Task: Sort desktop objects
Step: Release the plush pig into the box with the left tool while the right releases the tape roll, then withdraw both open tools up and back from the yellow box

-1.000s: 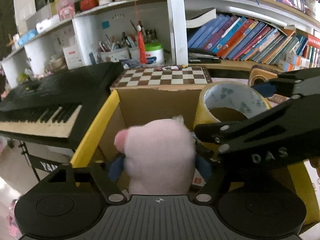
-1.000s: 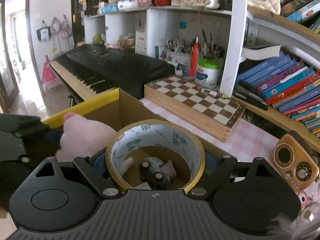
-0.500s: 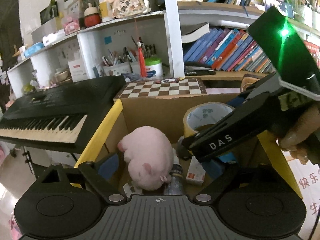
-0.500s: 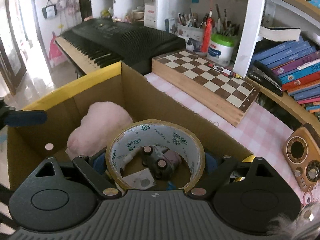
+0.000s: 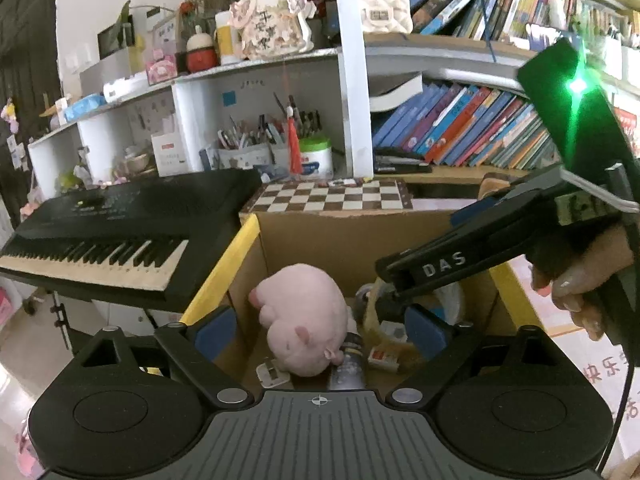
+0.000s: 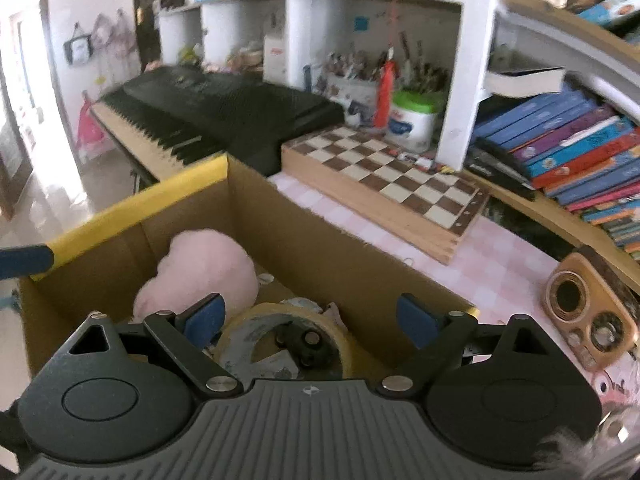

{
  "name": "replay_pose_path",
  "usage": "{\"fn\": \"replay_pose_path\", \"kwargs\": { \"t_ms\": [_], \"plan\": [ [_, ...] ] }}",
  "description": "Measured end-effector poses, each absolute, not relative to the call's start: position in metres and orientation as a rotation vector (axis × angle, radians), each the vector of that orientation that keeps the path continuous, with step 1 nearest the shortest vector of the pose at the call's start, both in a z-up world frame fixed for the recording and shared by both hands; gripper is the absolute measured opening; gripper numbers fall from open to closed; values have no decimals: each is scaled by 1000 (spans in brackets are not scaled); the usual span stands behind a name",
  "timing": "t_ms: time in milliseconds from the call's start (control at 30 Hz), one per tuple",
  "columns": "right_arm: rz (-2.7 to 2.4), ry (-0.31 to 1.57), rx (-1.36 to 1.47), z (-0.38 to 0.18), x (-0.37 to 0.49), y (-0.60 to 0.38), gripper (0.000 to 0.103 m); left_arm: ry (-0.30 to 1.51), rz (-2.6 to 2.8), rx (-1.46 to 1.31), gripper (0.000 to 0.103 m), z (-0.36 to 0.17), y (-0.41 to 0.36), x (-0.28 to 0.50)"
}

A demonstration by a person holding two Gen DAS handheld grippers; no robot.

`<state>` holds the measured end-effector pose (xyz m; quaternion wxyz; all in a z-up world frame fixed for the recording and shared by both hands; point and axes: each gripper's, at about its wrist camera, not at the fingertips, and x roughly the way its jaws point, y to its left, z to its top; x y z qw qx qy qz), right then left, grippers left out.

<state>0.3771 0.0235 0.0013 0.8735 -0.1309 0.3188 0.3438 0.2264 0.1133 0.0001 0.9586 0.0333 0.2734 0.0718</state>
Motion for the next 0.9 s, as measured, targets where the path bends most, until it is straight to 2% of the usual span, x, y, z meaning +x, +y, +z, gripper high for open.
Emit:
{"fn": "replay_pose_path", "kwargs": {
  "t_ms": [433, 900],
  "plan": [
    [567, 531, -165, 39, 308, -22, 93, 434, 135, 4, 98, 25, 116, 176],
    [362, 478, -52, 38, 198, -71, 93, 420, 104, -20, 98, 23, 113, 108]
  ]
}}
